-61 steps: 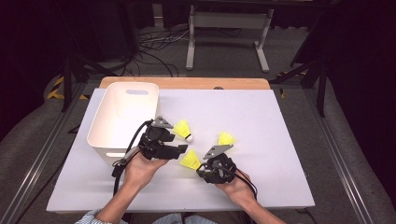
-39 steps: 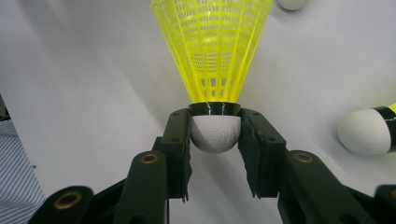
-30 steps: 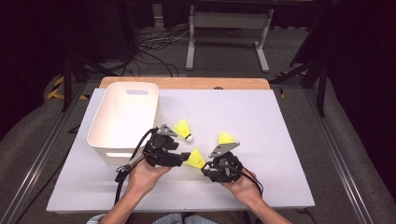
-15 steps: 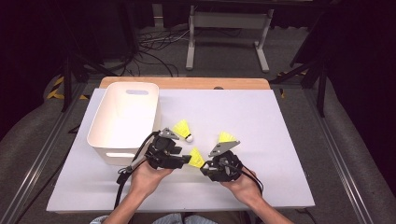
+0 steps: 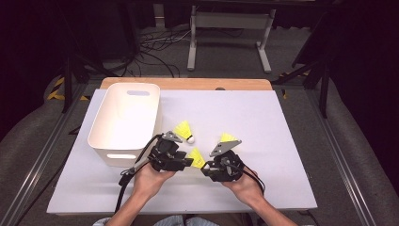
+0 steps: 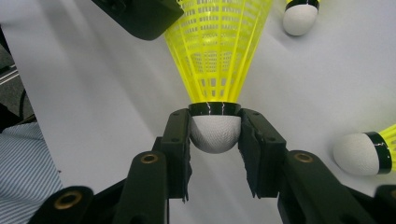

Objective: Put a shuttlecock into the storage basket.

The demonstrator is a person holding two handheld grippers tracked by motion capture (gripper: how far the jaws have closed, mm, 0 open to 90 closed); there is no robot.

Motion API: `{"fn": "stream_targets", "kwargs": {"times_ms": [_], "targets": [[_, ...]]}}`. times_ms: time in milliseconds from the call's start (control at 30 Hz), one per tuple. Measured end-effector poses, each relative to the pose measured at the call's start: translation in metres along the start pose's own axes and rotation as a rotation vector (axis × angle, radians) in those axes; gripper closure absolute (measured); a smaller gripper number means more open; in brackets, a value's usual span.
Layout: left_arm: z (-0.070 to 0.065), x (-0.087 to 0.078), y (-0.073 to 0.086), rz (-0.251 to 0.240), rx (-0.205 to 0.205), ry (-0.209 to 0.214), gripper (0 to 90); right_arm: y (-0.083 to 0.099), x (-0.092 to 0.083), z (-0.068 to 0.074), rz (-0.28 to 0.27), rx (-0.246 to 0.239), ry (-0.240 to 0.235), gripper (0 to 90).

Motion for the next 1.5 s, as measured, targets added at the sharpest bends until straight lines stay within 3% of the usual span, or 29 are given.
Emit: {"fn": "stream_targets", "kwargs": {"times_ms": [267, 867, 1367, 1500], "targets": [[-0.003, 0.002, 0.002, 0.018, 0.015, 0.018, 67.8, 0.000, 0.001, 0.000, 0.006, 0.000, -0.004, 64.9], [-0.005, 0.000, 0.003, 0.032, 0.060, 0.013, 88.2, 0.003, 0.006, -0.001, 0.016, 0.014, -0.014, 64.7], [-0.013, -0.002, -0.003, 0.030, 0.085, 0.036, 89.4, 0.003, 0.006, -0.004, -0.013, 0.025, -0.011, 62.2], [-0.016, -0.003, -0.004, 0.038, 0.090, 0.044, 89.6, 0.003, 0.006, -0.005, -0.021, 0.026, -0.002, 55.1]]}}
Point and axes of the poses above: each handheld gripper's, and its own axes: x roughly forward along the jaws, y roughly out of its underside, z roughly to its left, the point moved 9 cm from there along x, roughly forward along the jaws, and after that the axes turned 2 degrees about -y, right-handed, at the moved point
